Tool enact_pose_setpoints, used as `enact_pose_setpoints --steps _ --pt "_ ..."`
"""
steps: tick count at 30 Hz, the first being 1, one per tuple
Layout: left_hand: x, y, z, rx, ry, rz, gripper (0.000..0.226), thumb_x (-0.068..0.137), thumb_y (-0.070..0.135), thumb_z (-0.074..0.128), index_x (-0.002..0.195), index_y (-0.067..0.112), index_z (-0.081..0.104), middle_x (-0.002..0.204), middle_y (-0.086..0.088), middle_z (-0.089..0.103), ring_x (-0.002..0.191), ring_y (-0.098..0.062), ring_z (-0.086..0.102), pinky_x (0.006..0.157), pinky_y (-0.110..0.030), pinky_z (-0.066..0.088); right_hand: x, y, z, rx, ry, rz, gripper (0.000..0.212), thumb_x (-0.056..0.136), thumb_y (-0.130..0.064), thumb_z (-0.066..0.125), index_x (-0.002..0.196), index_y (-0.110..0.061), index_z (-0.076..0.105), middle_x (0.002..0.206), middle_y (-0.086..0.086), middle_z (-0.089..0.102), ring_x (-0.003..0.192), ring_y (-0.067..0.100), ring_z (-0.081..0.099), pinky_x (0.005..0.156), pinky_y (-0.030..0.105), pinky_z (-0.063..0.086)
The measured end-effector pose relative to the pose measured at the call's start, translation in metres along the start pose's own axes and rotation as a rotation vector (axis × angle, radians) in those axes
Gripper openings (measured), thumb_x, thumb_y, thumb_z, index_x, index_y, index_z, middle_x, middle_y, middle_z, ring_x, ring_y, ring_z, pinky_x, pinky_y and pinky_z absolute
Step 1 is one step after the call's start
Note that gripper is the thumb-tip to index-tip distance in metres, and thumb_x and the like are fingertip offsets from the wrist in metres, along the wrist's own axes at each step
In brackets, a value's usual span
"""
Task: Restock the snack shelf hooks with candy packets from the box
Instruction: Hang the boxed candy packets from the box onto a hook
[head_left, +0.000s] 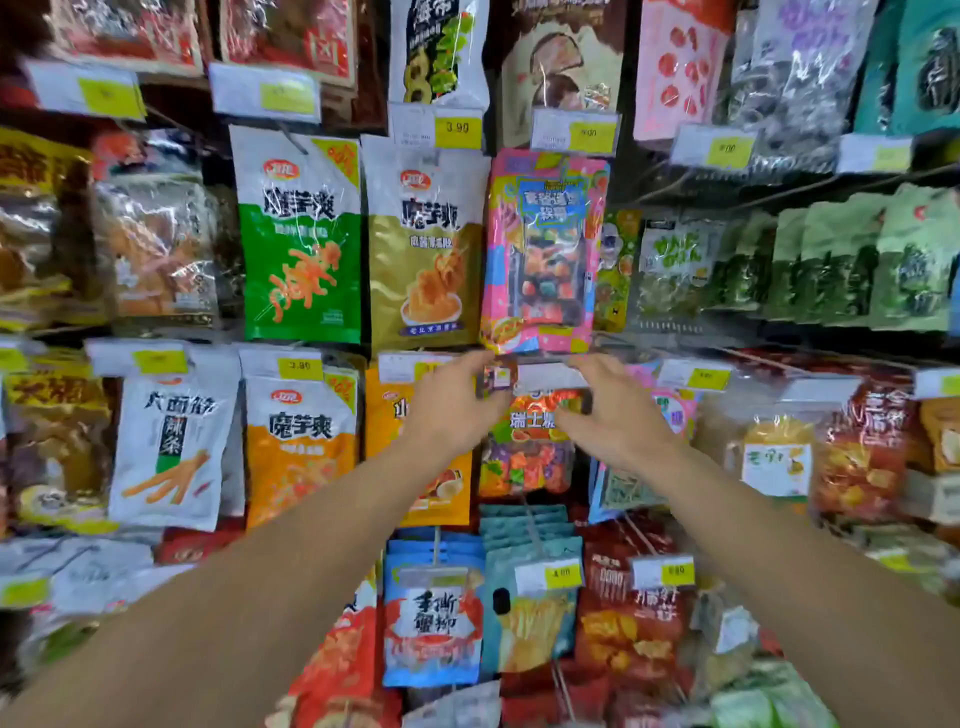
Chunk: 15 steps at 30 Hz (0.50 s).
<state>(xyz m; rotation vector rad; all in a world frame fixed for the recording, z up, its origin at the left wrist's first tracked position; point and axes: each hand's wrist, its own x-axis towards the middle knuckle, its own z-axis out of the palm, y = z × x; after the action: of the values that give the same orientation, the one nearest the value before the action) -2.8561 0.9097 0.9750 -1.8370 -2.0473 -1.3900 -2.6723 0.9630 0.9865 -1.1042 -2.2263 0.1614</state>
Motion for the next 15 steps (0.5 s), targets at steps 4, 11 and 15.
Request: enact_pose_setpoints --steps 4,11,15 --pt "-0.054 -0.022 0.013 0.051 -0.078 -0.026 0.053 0.086 0.036 0.065 0.136 0.020 0.054 0.130 -0.003 0.063 0.113 -0.023 0.062 0.094 -0.030 0.046 -0.045 -0.004 0.042 -0.043 -0.068 -0.011 0.068 0.085 -0.026 0.067 0.145 -0.011 0.041 0.146 0.013 0.041 0.134 0.031 0.040 0.110 0.034 0.032" --pt "-0.158 -0.064 0.045 0.023 -0.262 -0.240 0.052 0.086 0.035 0.065 0.134 0.019 0.056 0.134 -0.003 0.061 0.119 -0.023 0.059 0.098 -0.033 0.045 -0.130 0.009 0.124 0.000 -0.308 0.056 0.066 0.087 -0.034 0.066 0.145 -0.013 0.040 0.144 0.010 0.040 0.134 0.030 0.041 0.108 0.033 0.033" --pt "-0.224 -0.092 0.070 0.029 -0.352 -0.394 0.062 0.080 0.044 0.057 0.135 0.016 0.055 0.131 -0.006 0.063 0.113 -0.024 0.062 0.095 -0.032 0.047 -0.183 0.024 0.184 0.048 -0.477 0.113 0.065 0.086 -0.032 0.068 0.143 -0.014 0.043 0.141 0.011 0.044 0.131 0.030 0.044 0.104 0.034 0.037"
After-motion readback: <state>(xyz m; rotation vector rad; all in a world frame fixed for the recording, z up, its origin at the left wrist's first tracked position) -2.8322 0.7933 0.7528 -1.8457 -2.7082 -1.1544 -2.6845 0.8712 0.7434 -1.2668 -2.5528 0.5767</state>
